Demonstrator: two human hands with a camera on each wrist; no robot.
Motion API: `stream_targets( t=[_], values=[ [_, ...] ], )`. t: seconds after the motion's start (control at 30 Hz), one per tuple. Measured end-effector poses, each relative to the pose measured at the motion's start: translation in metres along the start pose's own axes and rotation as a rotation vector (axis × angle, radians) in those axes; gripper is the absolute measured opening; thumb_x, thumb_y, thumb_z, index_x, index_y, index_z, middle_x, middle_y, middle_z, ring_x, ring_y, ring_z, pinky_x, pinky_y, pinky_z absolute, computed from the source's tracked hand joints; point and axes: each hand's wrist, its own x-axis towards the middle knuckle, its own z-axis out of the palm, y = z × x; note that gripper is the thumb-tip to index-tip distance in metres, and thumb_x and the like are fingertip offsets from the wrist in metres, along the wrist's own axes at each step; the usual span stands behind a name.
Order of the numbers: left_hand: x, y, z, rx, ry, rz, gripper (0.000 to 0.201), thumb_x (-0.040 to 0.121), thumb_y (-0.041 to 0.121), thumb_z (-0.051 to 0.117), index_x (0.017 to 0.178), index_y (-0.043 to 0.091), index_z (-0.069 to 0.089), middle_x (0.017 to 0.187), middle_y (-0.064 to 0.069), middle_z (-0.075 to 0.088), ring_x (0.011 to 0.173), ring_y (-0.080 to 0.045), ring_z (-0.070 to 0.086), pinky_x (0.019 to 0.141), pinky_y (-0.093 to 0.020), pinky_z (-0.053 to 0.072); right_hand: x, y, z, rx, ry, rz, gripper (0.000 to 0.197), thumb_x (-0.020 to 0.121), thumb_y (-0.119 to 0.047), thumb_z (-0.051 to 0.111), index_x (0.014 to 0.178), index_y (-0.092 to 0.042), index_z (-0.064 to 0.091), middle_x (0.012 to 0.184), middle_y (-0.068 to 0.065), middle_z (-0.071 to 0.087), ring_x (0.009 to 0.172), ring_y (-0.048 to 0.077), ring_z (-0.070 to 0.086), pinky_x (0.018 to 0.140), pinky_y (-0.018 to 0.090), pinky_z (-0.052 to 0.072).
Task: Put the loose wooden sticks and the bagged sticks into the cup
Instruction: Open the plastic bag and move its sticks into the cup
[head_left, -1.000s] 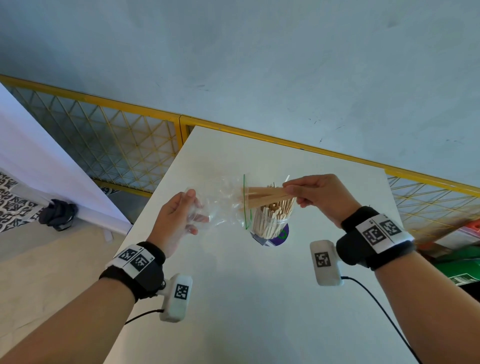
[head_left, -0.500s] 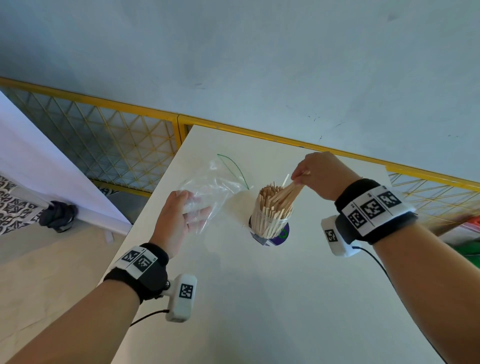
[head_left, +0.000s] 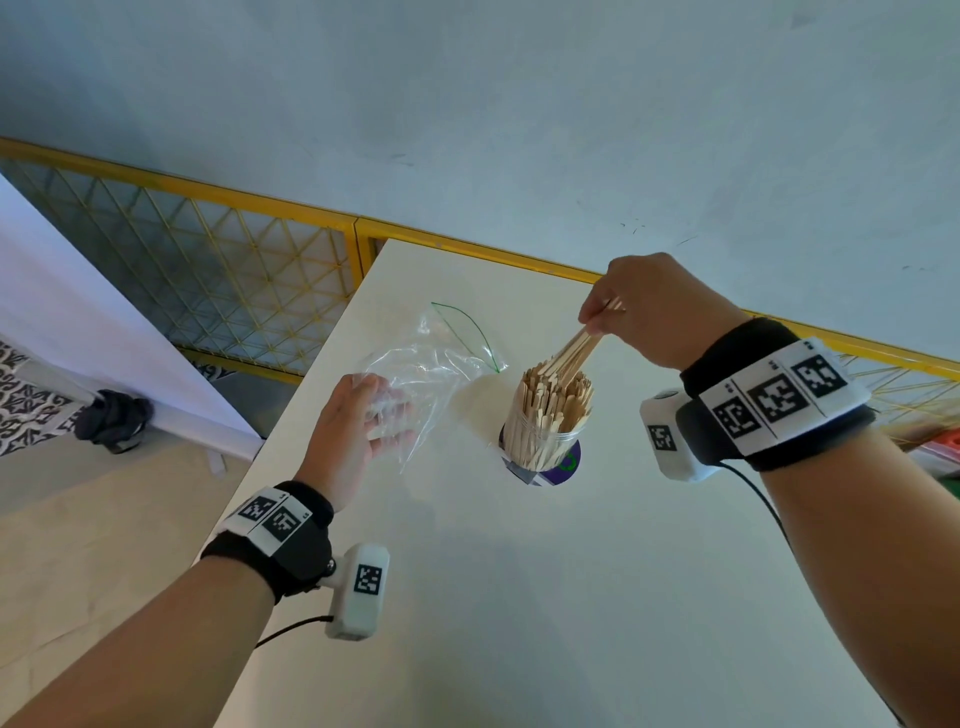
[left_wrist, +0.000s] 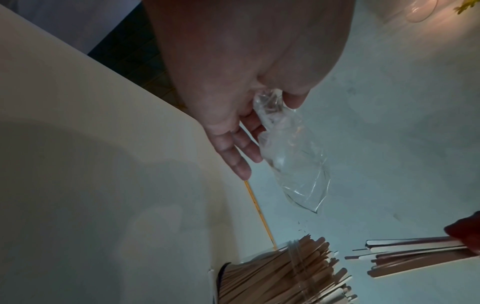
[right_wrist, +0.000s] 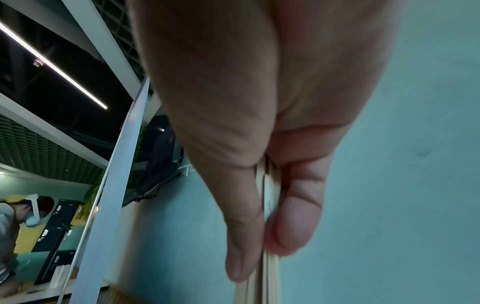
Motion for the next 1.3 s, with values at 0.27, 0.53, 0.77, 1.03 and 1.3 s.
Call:
stream_targets(
  t=[0.27, 0.53, 0.77, 1.03, 1.3],
  values=[
    [0.004, -0.003, -0.001, 0.134, 0.026, 0.039, 0.015, 0.096, 0.036, 0.047, 0.099, 0.024, 0.056, 0.115, 0.0, 0.07, 0.108, -0.021, 0.064, 0.078, -0.034, 0.049, 0.007, -0.003, 0.03, -0.079, -0.193, 0.045, 0.018, 0.089, -0.006, 0.059, 0.098, -0.001, 0.073, 0.109, 0.01, 0.068, 0.104, 0.026, 0.062, 0.08, 0.023, 0.042],
    [-0.002, -0.002, -0.001, 0.321, 0.056, 0.087, 0.021, 0.104, 0.031, 0.041, 0.109, 0.017, 0.056, 0.115, 0.008, 0.069, 0.096, -0.013, 0.056, 0.072, -0.027, 0.039, 0.013, 0.011, 0.118, -0.265, -0.277, -0.045, 0.027, 0.098, -0.013, 0.038, 0.115, -0.007, 0.058, 0.117, 0.011, 0.054, 0.107, 0.026, 0.052, 0.09, 0.033, 0.042],
    [0.0, -0.004, -0.004, 0.271, 0.024, 0.073, 0.013, 0.101, 0.026, 0.046, 0.095, 0.021, 0.057, 0.108, 0.006, 0.074, 0.083, -0.008, 0.055, 0.068, -0.026, 0.036, -0.004, 0.02, 0.15, -0.044, 0.219, -0.029, 0.043, 0.091, -0.032, 0.02, 0.103, -0.009, 0.055, 0.116, 0.008, 0.054, 0.105, 0.029, 0.046, 0.095, 0.043, 0.04],
    [0.006, -0.007, -0.003, 0.23, 0.017, 0.06, 0.013, 0.1, 0.023, 0.048, 0.09, 0.023, 0.057, 0.103, 0.004, 0.075, 0.074, -0.004, 0.055, 0.066, -0.026, 0.036, -0.002, 0.027, 0.172, 0.048, 0.052, 0.012, 0.055, 0.099, -0.045, 0.029, 0.145, -0.015, 0.03, 0.158, 0.005, 0.023, 0.146, 0.024, 0.018, 0.12, 0.041, 0.011],
    [0.016, -0.012, -0.008, 0.232, 0.011, 0.054, 0.013, 0.099, 0.025, 0.05, 0.101, 0.016, 0.059, 0.095, 0.01, 0.076, 0.077, -0.007, 0.057, 0.069, -0.027, 0.039, 0.013, 0.034, 0.145, 0.142, 0.159, 0.052, 0.05, 0.096, -0.046, 0.038, 0.14, -0.023, 0.041, 0.158, 0.005, 0.023, 0.147, 0.028, 0.012, 0.119, 0.044, 0.004]
  ],
)
